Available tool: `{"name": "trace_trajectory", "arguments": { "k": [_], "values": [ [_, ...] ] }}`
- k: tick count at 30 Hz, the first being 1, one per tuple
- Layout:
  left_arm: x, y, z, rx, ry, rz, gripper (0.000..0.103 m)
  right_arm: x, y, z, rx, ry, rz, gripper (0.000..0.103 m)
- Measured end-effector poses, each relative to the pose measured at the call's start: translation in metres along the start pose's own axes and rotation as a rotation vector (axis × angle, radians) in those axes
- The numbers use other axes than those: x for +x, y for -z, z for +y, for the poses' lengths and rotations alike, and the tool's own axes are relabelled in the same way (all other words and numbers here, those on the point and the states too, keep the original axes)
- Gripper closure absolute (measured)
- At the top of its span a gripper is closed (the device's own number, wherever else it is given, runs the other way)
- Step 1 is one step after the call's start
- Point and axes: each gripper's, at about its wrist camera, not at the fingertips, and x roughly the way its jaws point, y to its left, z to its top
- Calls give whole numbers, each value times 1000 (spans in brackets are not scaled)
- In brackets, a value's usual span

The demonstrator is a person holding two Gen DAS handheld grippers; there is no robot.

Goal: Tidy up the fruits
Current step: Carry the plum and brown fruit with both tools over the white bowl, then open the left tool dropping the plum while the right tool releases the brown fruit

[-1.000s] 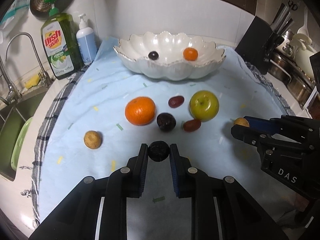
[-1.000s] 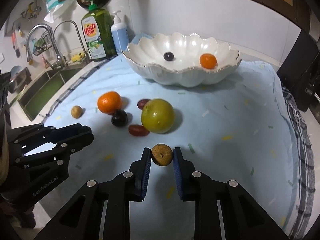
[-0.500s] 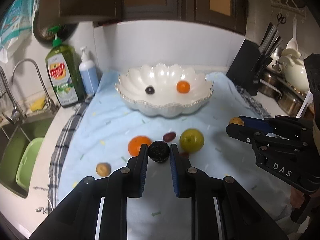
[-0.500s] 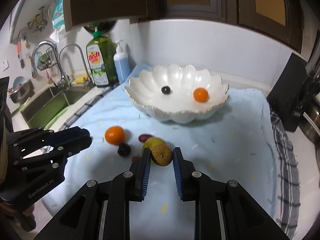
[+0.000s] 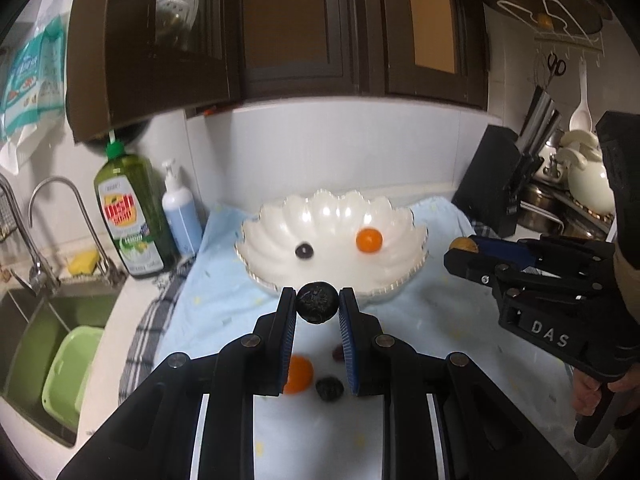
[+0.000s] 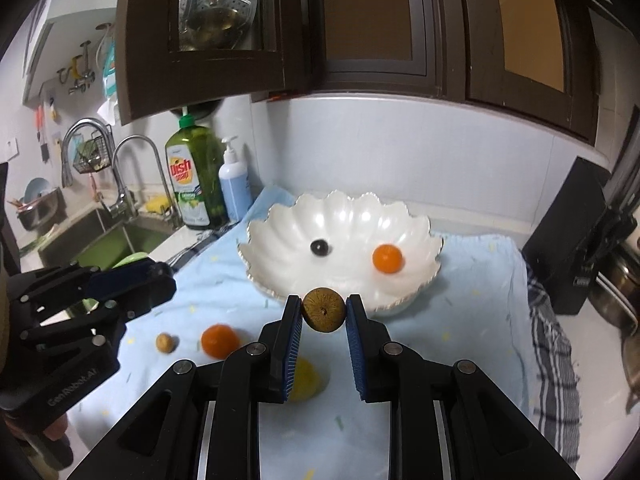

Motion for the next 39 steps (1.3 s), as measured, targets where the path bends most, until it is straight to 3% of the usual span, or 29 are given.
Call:
{"name": "trace_trajectory", "arguments": {
  "k": [10,19,29,39],
  "values": [
    [27,-37,10,4,4,-30,81,33,-29,-10,-5,1,7,79],
    [77,-63,18,6,18,39,81,71,-50,-18,-24,11,45,79],
    [144,-76,23,20,7,167,81,127,-63,-37,9,20,152,79],
    [206,-62,23,17,34,352,81,173,-55,-50,47,-11,289,79]
  ]
}}
